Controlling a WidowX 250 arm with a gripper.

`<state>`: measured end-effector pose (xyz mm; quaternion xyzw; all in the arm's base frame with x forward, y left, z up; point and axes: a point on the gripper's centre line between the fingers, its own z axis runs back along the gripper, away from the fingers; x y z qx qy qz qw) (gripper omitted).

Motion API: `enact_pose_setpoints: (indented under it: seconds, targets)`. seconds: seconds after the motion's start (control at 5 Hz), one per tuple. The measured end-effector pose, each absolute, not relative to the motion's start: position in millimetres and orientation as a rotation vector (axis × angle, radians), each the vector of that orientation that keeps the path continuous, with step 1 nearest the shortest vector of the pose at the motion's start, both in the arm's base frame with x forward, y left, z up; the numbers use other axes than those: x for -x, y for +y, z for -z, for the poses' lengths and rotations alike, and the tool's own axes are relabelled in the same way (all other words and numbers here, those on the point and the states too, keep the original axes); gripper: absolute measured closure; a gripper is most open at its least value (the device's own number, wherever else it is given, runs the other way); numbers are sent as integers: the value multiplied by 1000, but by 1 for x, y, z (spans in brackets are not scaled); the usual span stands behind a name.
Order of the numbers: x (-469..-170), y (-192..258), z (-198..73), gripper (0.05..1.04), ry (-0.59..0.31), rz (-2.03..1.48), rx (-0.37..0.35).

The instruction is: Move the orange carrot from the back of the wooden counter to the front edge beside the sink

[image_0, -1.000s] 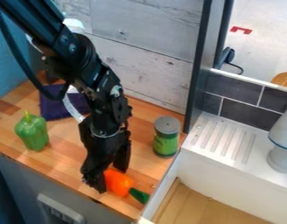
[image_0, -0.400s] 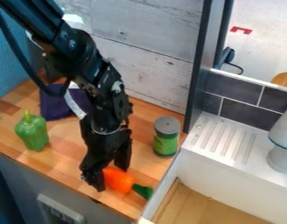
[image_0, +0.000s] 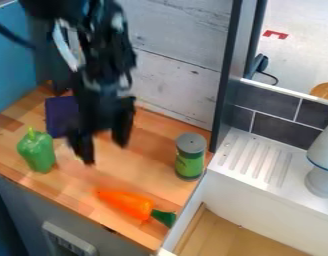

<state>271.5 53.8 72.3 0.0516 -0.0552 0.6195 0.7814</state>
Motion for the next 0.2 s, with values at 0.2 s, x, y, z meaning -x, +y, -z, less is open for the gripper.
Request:
enact_pose_setpoints:
  seconds: [0.2]
  targets:
    - [-269, 85, -104, 80, -91, -1279, -175]
